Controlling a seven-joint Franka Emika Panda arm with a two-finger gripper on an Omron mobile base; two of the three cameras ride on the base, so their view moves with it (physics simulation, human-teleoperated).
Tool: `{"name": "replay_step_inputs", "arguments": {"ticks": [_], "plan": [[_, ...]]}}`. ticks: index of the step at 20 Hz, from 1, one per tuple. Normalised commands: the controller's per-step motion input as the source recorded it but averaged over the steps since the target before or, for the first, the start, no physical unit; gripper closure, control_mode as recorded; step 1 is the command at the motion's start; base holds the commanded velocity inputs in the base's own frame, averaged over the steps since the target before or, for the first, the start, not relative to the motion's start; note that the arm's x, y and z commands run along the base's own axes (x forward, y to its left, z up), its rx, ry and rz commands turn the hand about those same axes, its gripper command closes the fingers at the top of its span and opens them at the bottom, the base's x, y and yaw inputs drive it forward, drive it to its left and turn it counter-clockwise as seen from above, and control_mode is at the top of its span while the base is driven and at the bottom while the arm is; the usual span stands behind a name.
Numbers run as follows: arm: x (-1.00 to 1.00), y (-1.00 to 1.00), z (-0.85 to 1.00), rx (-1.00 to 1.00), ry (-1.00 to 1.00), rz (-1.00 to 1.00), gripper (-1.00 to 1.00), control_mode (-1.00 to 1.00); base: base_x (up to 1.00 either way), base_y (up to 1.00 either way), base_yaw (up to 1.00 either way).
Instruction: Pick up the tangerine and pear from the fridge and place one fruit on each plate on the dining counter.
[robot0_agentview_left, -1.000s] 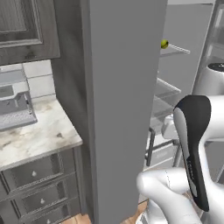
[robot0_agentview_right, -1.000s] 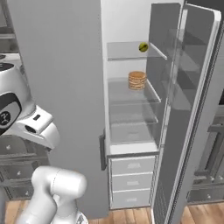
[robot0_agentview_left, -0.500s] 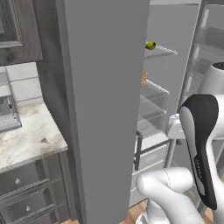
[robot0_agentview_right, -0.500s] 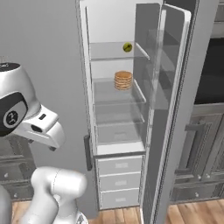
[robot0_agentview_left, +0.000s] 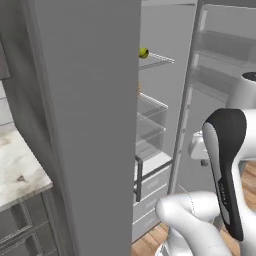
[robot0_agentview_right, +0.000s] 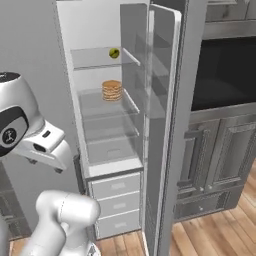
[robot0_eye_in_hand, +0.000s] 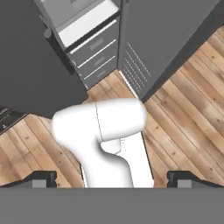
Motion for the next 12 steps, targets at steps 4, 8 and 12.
{"name": "replay_step_inputs", "arguments": {"ticks": [4, 8, 12], "plan": [[0.00, 0.00, 0.00, 0.00, 0.00, 0.00, -1.00, 1.00, 0.65, -0.34, 0.24], [0.00, 0.00, 0.00, 0.00, 0.00, 0.00, -1.00, 1.00, 0.30, -0.41, 0.18], [0.00, 0.00, 0.00, 0.00, 0.00, 0.00, -1.00, 1.00, 0.25, -0.41, 0.16]]}}
